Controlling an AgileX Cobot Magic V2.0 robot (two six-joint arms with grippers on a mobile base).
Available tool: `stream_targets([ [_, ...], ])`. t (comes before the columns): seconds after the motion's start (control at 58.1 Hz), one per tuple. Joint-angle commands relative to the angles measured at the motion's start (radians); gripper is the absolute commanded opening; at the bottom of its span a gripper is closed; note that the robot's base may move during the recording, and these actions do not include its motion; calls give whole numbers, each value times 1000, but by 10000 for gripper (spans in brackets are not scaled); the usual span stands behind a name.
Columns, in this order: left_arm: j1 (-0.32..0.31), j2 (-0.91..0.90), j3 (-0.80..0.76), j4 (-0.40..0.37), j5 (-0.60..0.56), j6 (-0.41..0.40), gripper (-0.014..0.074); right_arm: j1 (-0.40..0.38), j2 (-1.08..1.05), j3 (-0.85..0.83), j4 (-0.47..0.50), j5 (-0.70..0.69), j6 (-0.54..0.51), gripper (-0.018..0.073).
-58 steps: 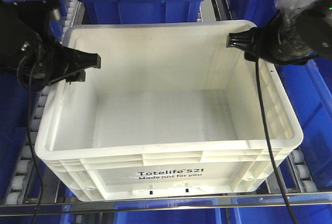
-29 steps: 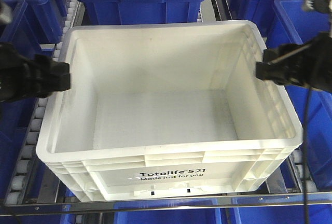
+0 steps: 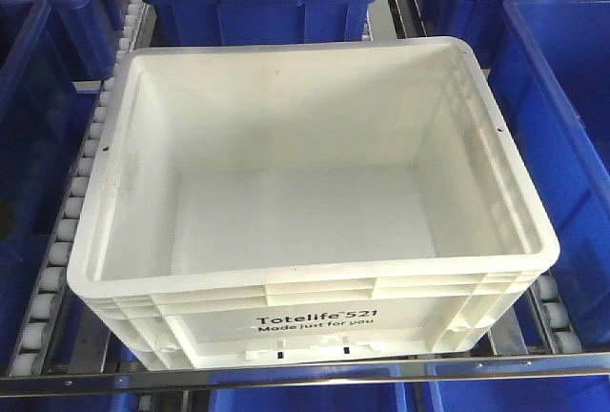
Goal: Move bin from left to right shelf
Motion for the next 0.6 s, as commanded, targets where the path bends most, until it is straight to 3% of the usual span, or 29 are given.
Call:
stream_targets([
  [0.0, -7, -81, 21, -36, -52, 36, 400, -4, -89, 21, 60, -55, -66, 405],
  [0.138, -7, -261, 116, -210, -38, 204, 382, -4, -253, 110, 190, -9, -179, 405],
  [0.224, -7, -345, 164, -311, -43, 343, 367, -4, -332, 162, 195, 6, -185, 405],
  [0.275, -7, -382, 189, -334, -76, 410, 360, -4, -326, 167, 175, -11, -186, 405],
  [0.43, -6, -403, 229, -342, -60, 425, 289, -4, -288, 171, 163, 0, -185, 356],
  [0.516, -6, -403, 229, -340, -60, 426, 160, -4, -287, 171, 161, -3, -185, 225],
  [0.585, -6, -403, 229, -340, -59, 426, 23, -4, -287, 171, 161, -4, -185, 65],
])
